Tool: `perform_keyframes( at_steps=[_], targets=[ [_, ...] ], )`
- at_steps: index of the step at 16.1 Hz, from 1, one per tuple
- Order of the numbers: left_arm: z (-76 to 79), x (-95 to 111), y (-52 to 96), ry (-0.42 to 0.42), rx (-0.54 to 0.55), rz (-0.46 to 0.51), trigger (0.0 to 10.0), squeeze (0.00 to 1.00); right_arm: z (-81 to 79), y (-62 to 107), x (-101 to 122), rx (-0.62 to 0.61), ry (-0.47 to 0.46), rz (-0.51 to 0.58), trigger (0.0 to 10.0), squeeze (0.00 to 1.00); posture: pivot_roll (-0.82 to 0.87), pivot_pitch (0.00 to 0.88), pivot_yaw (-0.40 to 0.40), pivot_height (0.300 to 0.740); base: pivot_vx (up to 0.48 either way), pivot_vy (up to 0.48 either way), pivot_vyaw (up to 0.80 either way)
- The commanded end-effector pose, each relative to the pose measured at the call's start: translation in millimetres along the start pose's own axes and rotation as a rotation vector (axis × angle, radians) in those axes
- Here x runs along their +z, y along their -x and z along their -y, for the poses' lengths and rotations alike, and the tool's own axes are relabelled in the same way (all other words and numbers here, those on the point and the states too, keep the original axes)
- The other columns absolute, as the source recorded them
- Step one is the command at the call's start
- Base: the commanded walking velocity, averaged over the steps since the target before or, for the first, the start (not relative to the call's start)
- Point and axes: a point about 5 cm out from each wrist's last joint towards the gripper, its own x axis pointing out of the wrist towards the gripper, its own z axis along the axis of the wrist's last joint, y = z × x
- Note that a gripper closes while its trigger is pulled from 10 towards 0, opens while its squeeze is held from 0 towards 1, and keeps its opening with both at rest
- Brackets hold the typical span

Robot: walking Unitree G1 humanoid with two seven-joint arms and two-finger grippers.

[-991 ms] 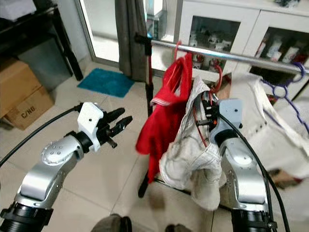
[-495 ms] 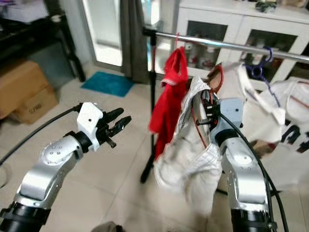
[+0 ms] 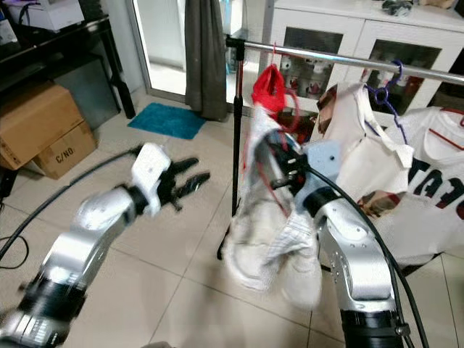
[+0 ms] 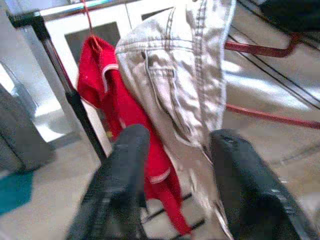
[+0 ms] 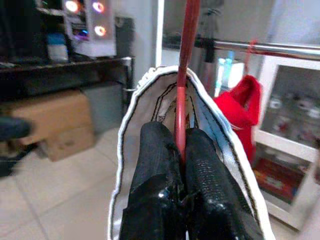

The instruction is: Hang hanger

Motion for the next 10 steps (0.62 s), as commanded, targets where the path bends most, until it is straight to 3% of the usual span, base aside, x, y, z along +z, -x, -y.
perform_keyframes(
  at_steps=[1, 2, 6, 7, 8, 9, 10],
  targets=[
    [3.0, -4.4, -5.7, -0.019, -0.023, -0.022, 10.0, 0.48, -5.6, -2.3, 21.1, 0.054, 0.008, 0.089, 0.0, 0.0, -0.05, 0.0, 0.015, 0.74, 0.0, 0.0, 0.0],
    [6.4, -9.7, -12.1, -0.017, -0.056, -0.039, 10.0, 0.0, -10.4, -1.1, 24.6, 0.099, -0.009, 0.105, 0.0, 0.0, -0.05, 0.0, 0.017, 0.74, 0.0, 0.0, 0.0],
    [15.8, -25.4, -25.3, -0.013, -0.114, -0.097, 10.0, 0.0, -22.4, 3.2, 36.2, 0.21, -0.064, 0.155, 0.0, 0.0, -0.06, 0.0, 0.025, 0.74, 0.0, 0.0, 0.0],
    [17.3, -34.5, -28.7, -0.03, -0.107, -0.135, 5.1, 0.0, -25.1, 4.6, 38.9, 0.236, -0.068, 0.162, 0.0, 0.0, -0.07, 0.0, 0.031, 0.74, 0.0, 0.0, 0.0],
    [16.6, -36.1, -29.1, -0.032, -0.096, -0.142, 4.1, 0.0, -25.5, 4.9, 39.3, 0.24, -0.067, 0.163, 0.0, 0.0, -0.07, 0.0, 0.032, 0.74, 0.0, 0.0, 0.0],
    [12.8, -37.5, -29.3, -0.038, -0.058, -0.145, 0.0, 0.0, -26.1, 5.6, 40.5, 0.247, -0.075, 0.167, 0.0, 0.0, -0.07, 0.0, 0.031, 0.74, 0.0, 0.0, 0.0],
    [7.8, -37.4, -29.0, -0.042, -0.021, -0.138, 0.0, 0.0, -26.1, 6.4, 41.2, 0.251, -0.082, 0.167, 0.0, 0.0, -0.07, 0.0, 0.031, 0.74, 0.0, 0.0, 0.0]
  ],
)
